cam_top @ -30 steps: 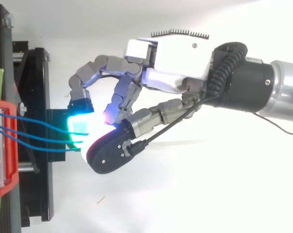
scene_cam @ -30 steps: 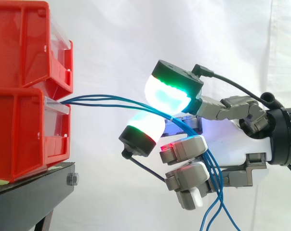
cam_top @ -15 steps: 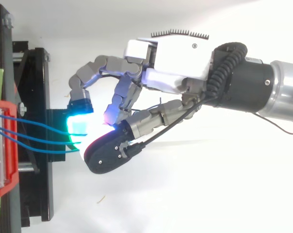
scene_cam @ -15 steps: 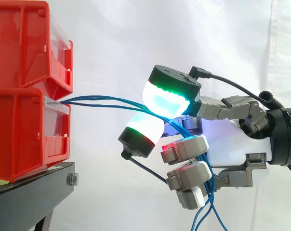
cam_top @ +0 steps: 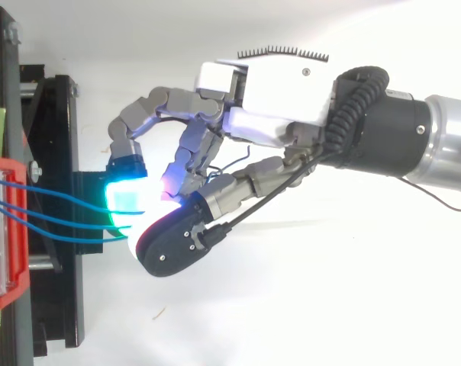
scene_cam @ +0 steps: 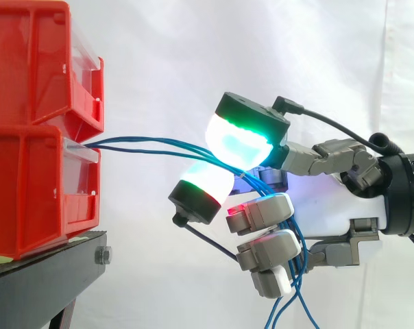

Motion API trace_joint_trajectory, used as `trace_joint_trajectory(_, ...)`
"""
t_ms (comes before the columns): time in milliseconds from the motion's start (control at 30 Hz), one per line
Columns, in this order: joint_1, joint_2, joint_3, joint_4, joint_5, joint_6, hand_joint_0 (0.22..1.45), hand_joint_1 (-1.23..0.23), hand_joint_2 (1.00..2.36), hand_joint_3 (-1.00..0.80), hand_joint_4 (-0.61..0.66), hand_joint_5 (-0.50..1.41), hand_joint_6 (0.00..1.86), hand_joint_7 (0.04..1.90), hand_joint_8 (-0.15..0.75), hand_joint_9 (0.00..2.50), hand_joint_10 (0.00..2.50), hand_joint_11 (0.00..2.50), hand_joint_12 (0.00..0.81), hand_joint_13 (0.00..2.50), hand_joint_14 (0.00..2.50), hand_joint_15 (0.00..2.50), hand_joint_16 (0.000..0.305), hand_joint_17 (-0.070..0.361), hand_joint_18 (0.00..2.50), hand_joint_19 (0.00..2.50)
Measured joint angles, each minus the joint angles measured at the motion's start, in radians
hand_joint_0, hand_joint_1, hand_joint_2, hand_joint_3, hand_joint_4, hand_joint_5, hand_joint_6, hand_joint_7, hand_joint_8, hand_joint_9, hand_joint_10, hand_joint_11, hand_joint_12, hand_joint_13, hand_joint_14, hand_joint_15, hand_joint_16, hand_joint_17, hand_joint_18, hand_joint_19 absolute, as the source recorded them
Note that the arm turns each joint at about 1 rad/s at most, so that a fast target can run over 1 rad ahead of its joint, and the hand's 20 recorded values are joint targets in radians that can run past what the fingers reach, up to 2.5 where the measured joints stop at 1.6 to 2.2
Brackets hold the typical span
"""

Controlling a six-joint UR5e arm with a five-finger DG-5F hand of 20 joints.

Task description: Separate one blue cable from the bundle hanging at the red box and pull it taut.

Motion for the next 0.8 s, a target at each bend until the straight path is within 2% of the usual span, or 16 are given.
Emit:
trace_joint_trajectory(200,0.0,0.0,0.0,0.0,0.0,0.0,0.76,-0.95,1.0,-0.5,-0.13,-0.18,0.93,1.07,0.2,1.27,0.04,1.64,0.312,1.21,0.02,1.39,0.044,0.098,1.03,0.84)
trace_joint_trajectory(800,0.0,0.0,0.0,0.0,0.0,0.003,0.68,-1.0,1.0,-0.5,-0.11,-0.17,0.92,1.03,0.202,1.26,0.0,1.65,0.311,1.19,0.02,1.38,0.044,0.1,1.01,0.85)
